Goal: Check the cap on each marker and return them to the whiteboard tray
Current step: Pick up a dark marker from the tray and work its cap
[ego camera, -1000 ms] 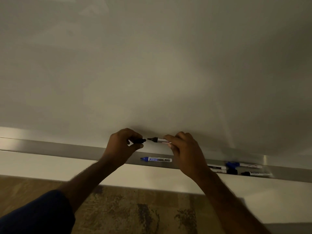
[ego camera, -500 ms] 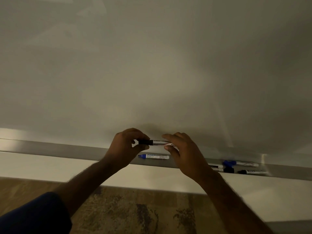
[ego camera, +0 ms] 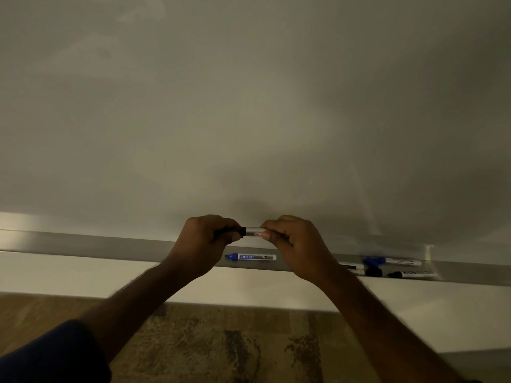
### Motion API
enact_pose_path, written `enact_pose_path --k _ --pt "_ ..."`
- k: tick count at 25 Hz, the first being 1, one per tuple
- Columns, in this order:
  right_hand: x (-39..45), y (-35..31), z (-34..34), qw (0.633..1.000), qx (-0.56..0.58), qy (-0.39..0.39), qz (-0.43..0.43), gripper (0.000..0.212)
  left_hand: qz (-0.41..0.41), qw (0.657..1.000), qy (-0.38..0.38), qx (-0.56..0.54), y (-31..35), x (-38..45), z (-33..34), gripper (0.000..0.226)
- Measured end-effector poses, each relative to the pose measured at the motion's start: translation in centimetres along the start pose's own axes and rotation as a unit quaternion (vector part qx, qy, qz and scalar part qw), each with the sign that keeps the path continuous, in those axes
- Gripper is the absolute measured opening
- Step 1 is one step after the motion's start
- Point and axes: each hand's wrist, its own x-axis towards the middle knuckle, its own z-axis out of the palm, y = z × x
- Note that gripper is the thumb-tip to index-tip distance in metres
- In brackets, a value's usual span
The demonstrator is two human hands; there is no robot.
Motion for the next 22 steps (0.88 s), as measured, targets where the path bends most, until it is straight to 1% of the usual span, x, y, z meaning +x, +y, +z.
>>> enact_pose_path --k 7,9,11,13,15,17,19,20,22 --pt "0.3 0.3 1.5 1.000 -0.001 -0.018 0.023 0.014 -0.002 1.000 0.003 0.000 -1.3 -0.1 0.7 0.016" --pt "0.2 0.7 2.1 0.999 -0.007 -0.035 0.033 0.016 0.001 1.000 -0.021 0.004 -2.1 -0.1 1.0 0.017" --pt "0.2 1.3 2.5 0.995 0.001 -0.076 0.068 0.015 -0.005 0.998 -0.067 0.004 -3.2 -0.2 1.5 0.019" --pt "0.2 2.4 2.7 0.986 0.050 -0.100 0.122 0.016 -0.045 0.995 -0.085 -0.036 -4.2 -0.2 2.3 0.022" --pt "0.0 3.5 3.4 0.979 0.087 -0.104 0.153 0.021 -0.096 0.989 -0.084 -0.070 -5.3 -0.2 3.1 0.025" --pt "-0.4 4.4 4.8 0.980 0.089 -0.099 0.150 0.017 -0.095 0.990 -0.093 -0.046 -6.6 -0.2 4.2 0.025" --pt "-0.9 5.3 6.8 0.983 0.078 -0.077 0.149 0.013 -0.083 0.992 -0.099 -0.004 -7.6 -0.5 5.5 0.021" --pt "-1.2 5.7 7.9 0.985 0.059 -0.064 0.150 0.012 -0.079 0.992 -0.095 0.016 -8.1 -0.6 6.1 0.019" --pt "-1.7 6.5 9.7 0.987 -0.020 -0.044 0.152 0.014 -0.068 0.993 -0.079 0.060 -8.9 -0.9 7.4 0.016"
